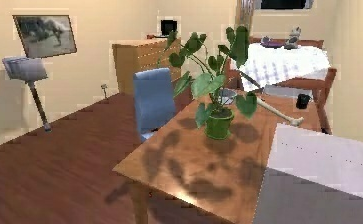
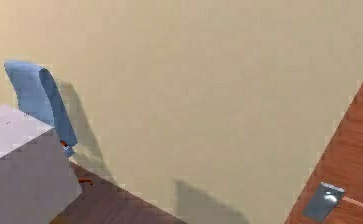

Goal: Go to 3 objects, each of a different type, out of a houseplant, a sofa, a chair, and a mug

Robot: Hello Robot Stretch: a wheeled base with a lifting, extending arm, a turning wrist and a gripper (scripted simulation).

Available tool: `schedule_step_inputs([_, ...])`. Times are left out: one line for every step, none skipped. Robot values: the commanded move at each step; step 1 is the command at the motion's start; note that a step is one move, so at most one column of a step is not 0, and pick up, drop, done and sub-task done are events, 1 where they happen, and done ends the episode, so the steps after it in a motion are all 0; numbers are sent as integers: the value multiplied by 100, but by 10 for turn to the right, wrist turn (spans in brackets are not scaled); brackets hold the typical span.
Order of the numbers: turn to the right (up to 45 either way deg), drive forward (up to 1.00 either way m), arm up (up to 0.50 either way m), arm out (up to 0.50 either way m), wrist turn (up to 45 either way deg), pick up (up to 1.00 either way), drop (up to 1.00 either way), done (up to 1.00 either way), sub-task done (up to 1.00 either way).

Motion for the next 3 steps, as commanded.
schedule_step_inputs([-420, 0, 0, 0, 0, 0, 0, 0, 0])
schedule_step_inputs([0, 90, 0, 0, 0, 0, 0, 0, 0])
schedule_step_inputs([-240, 0, 0, 0, 0, 0, 0, 0, 0])
